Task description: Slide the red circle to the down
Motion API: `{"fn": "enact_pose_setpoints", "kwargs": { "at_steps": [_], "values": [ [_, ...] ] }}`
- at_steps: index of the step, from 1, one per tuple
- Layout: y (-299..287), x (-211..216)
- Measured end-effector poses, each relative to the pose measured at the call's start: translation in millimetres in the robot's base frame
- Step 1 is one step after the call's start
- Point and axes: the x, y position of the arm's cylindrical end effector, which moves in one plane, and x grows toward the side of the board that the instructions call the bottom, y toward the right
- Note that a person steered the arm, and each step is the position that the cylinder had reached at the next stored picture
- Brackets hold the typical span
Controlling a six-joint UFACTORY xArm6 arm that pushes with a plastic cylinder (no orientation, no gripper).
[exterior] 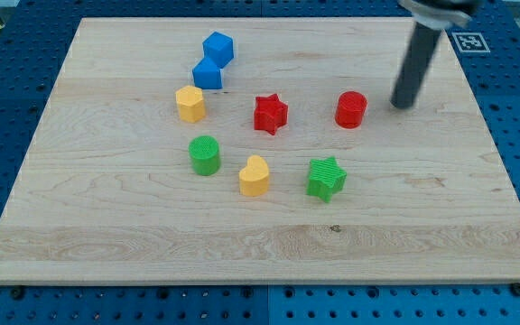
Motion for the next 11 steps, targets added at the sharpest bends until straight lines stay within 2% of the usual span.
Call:
{"fn": "enact_pose_setpoints", "kwargs": {
  "at_steps": [1, 3, 5, 6, 8, 9, 11],
  "values": [
    [-3, 36],
    [-108, 48],
    [-109, 48],
    [-116, 42],
    [-143, -33],
    [-121, -41],
    [-65, 0]
  ]
}}
